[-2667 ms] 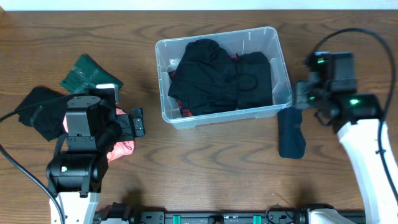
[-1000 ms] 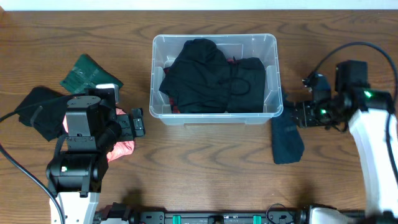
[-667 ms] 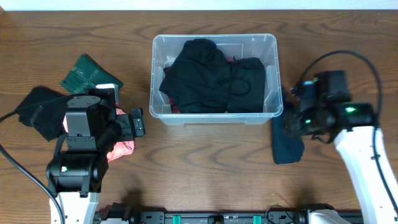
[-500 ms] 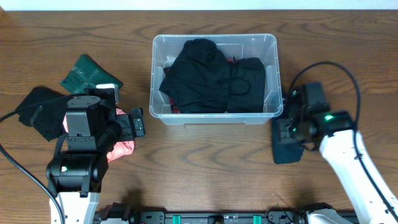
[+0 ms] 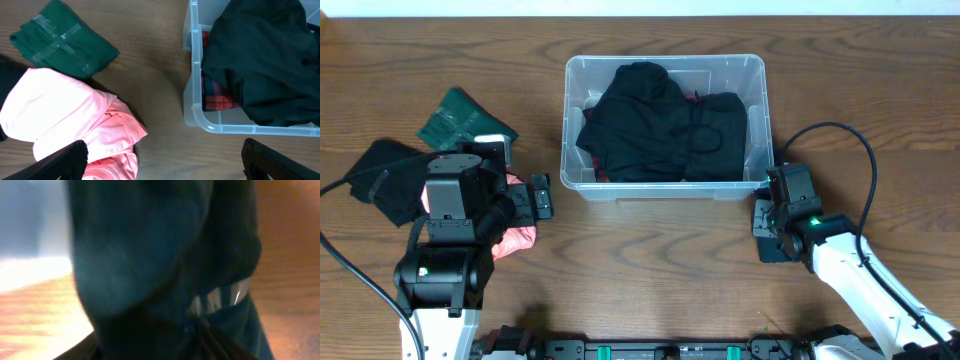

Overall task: Pack container
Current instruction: 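Move right gripper to the dark sock beside the container and grasp, then lift the dark sock into the container's right side and release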

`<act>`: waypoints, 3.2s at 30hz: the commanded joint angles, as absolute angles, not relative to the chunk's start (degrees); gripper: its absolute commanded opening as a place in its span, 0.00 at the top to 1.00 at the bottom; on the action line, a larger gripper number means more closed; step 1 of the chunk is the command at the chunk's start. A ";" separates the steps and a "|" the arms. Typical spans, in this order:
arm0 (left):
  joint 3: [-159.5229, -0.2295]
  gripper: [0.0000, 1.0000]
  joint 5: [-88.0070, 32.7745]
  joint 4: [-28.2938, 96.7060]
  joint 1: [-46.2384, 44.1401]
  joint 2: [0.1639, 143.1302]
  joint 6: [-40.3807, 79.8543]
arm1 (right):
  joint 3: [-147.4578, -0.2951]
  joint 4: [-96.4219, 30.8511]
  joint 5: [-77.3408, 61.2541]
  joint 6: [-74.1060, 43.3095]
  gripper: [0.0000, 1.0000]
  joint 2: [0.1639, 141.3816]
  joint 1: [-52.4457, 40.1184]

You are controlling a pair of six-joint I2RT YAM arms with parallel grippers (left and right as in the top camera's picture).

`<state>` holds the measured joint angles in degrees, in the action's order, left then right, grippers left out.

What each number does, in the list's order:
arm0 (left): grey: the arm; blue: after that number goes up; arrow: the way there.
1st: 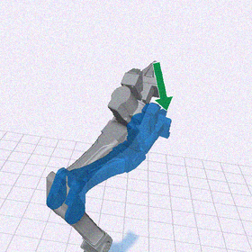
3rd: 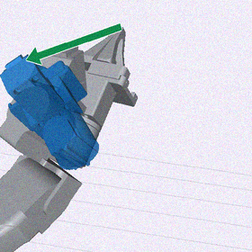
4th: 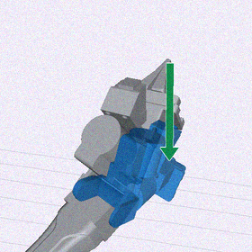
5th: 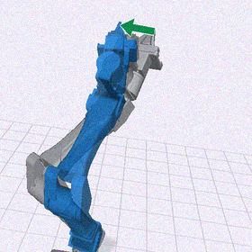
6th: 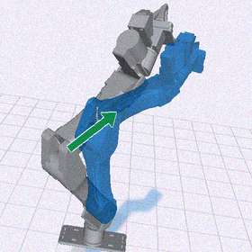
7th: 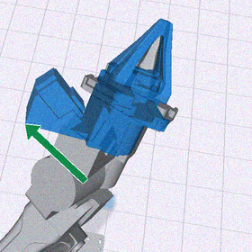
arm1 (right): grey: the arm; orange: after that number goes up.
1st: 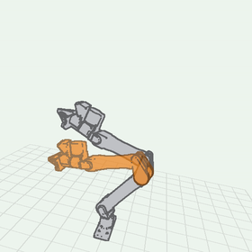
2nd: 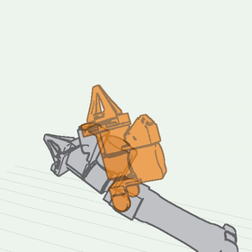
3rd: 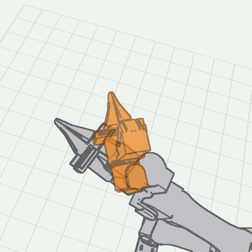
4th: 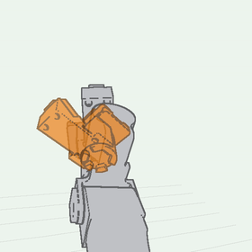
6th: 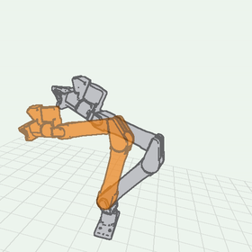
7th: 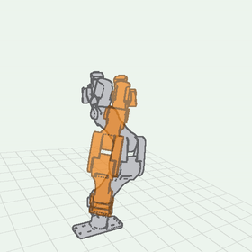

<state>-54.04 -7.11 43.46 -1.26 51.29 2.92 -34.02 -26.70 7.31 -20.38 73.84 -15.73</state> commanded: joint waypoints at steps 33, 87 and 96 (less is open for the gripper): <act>-55.35 0.02 -6.83 43.44 -1.43 51.24 2.17 | -58.22 -26.46 1.43 -1.65 0.99 62.06 -16.58; -55.35 0.02 -6.83 43.70 -1.43 51.24 2.17 | -58.19 -21.43 1.06 -18.06 0.44 77.93 -15.97; -55.35 0.02 -6.83 43.70 -1.43 51.24 2.17 | -58.19 -16.62 -0.73 -13.50 0.99 78.41 -18.06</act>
<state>-54.04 -7.11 43.53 -1.26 51.29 2.92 -57.56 -15.22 -0.51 -15.75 78.26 -17.43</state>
